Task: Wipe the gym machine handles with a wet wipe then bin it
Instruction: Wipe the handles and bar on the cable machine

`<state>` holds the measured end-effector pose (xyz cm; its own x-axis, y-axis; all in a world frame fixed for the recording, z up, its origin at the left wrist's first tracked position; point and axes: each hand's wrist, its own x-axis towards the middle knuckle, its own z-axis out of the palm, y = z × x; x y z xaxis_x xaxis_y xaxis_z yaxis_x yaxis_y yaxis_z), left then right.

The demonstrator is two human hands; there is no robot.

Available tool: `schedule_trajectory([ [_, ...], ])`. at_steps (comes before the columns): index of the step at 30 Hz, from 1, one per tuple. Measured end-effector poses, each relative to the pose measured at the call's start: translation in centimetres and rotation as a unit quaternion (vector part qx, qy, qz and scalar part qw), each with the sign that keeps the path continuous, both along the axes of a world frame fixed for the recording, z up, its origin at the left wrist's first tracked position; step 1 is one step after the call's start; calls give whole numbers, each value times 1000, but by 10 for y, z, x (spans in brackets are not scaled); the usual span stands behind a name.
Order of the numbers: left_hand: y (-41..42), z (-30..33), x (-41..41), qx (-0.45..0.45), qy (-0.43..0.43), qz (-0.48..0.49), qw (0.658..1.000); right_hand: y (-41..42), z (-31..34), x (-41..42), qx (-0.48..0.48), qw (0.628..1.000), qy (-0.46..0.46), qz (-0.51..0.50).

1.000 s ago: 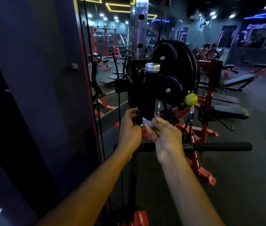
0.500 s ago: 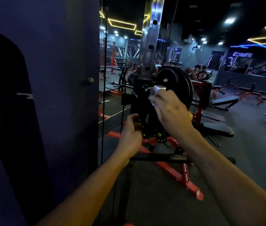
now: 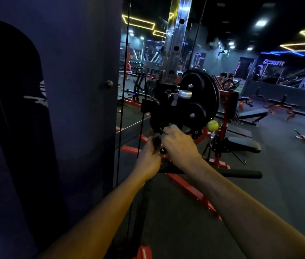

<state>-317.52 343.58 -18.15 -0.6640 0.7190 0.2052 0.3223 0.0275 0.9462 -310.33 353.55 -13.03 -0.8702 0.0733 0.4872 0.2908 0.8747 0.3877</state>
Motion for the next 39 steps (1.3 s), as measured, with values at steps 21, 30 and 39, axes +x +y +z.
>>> schedule_trajectory([
  [21, 89, -51, 92, -1, 136, -58, 989, 86, -84, 141, -605, 750, 267, 24],
  [30, 194, -101, 149, 70, 13, 121, 990, 238, -81, 231, -505, 835, 216, 13],
  [39, 231, -142, 170, 106, -334, 196, 916, 315, -120, 184, -443, 891, 56, 77],
])
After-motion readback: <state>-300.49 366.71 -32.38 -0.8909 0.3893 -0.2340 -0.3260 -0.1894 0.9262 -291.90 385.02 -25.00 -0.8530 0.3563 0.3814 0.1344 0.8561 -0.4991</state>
